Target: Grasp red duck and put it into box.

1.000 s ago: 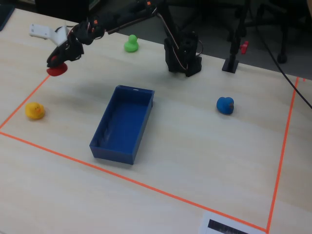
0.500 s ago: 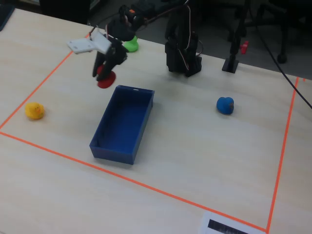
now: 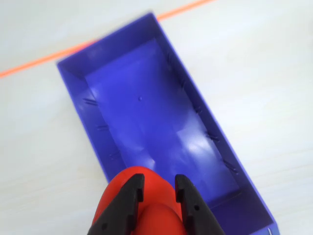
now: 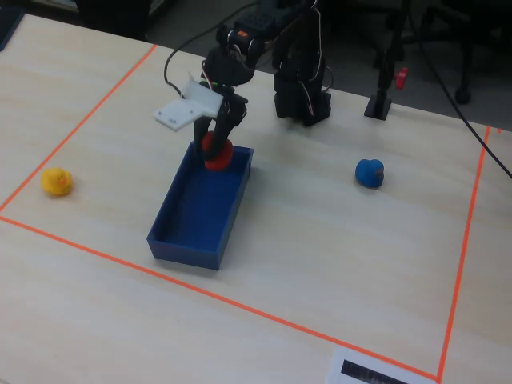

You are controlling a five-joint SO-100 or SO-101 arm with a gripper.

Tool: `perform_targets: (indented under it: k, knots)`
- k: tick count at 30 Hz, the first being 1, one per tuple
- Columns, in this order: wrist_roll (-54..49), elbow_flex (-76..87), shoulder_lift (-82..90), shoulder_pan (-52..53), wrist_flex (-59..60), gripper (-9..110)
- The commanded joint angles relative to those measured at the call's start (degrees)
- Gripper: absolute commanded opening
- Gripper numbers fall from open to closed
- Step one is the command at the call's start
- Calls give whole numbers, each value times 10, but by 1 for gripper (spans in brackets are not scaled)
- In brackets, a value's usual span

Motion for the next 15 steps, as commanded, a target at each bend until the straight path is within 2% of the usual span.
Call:
perform_targets:
  k: [1,15]
  knots:
    - [6,-54,-38,-4,-27,0]
    - [-2,-117,-191,-14,-98,0]
